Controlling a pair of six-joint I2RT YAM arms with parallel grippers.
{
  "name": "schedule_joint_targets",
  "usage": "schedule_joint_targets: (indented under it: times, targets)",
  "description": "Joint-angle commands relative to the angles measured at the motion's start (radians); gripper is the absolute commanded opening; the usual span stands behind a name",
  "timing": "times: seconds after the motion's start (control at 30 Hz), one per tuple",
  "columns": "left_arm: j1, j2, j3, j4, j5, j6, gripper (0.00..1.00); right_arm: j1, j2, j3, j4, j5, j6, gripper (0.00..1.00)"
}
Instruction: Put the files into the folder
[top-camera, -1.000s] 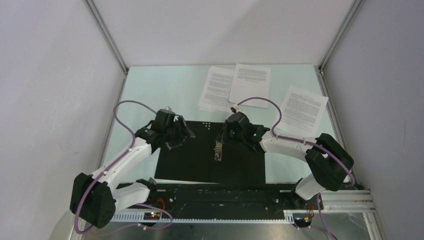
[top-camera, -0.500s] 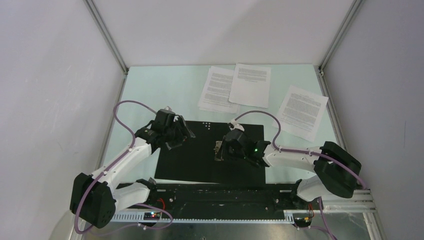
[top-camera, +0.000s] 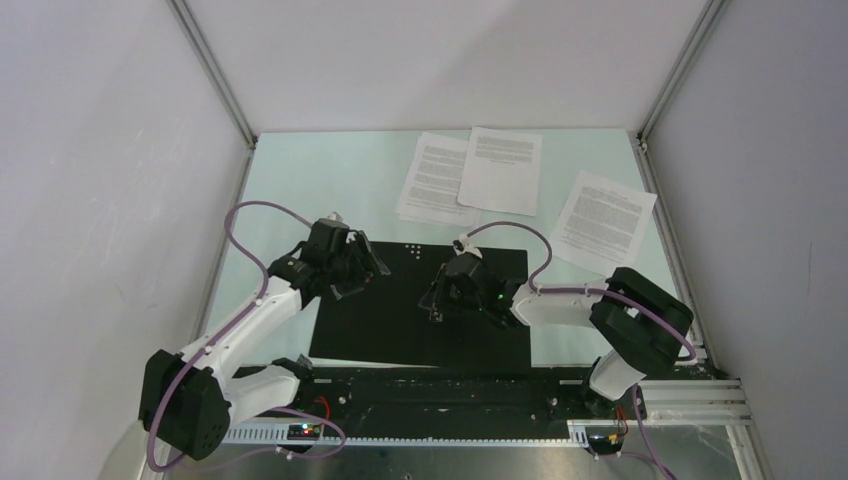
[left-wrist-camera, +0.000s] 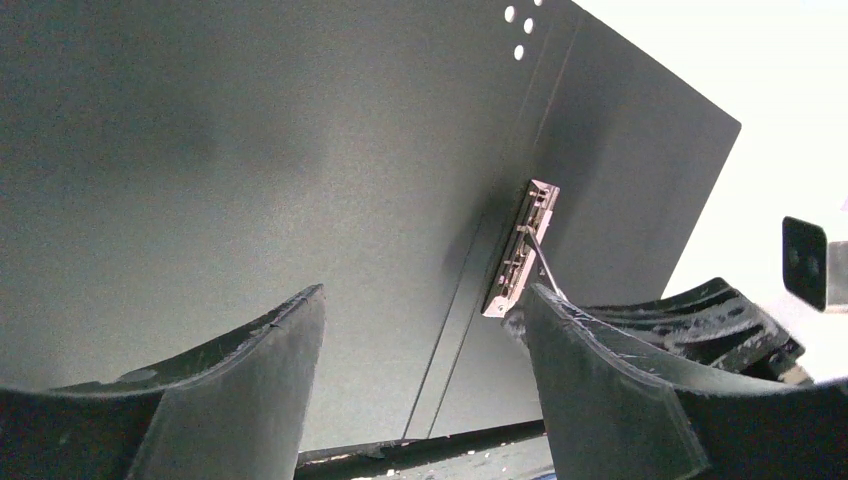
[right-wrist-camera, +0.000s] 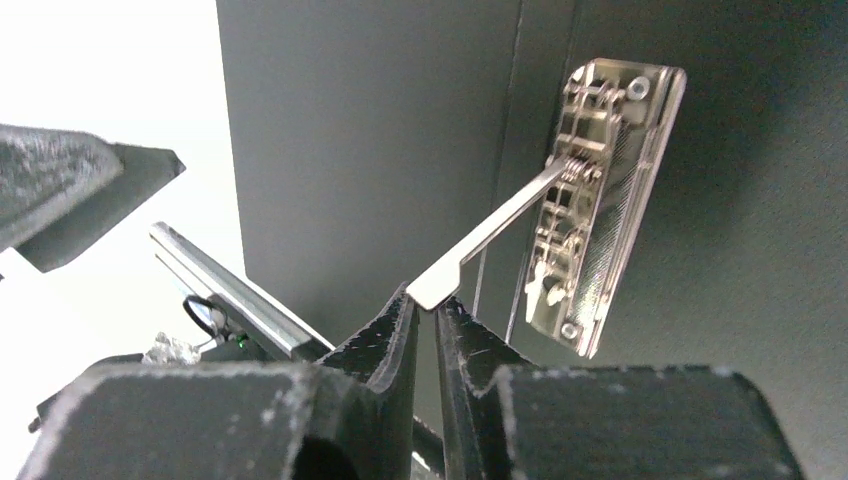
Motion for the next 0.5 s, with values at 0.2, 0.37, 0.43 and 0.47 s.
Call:
schedule_joint_targets:
  times: [0.2, 0.37, 0.43, 0.47]
  targets:
    - [-0.003, -0.009, 0.042, 0.01, -0.004, 0.048, 0.79, -0.105, 0.032, 0.092, 0.019, 0.056, -0.022, 0.16]
    - [-0.003, 0.003, 0.042, 0.009, 0.018, 0.06, 0.79, -0.148, 0.101, 0.146, -0.006, 0.053, -0.048, 0.16]
    - [-0.003, 0.007, 0.04, 0.01, 0.024, 0.068, 0.79, -0.159, 0.132, 0.169, -0.014, 0.048, -0.059, 0.16]
    - [-0.003, 0.007, 0.039, 0.01, 0.025, 0.07, 0.79, -0.161, 0.153, 0.184, -0.019, 0.046, -0.064, 0.15]
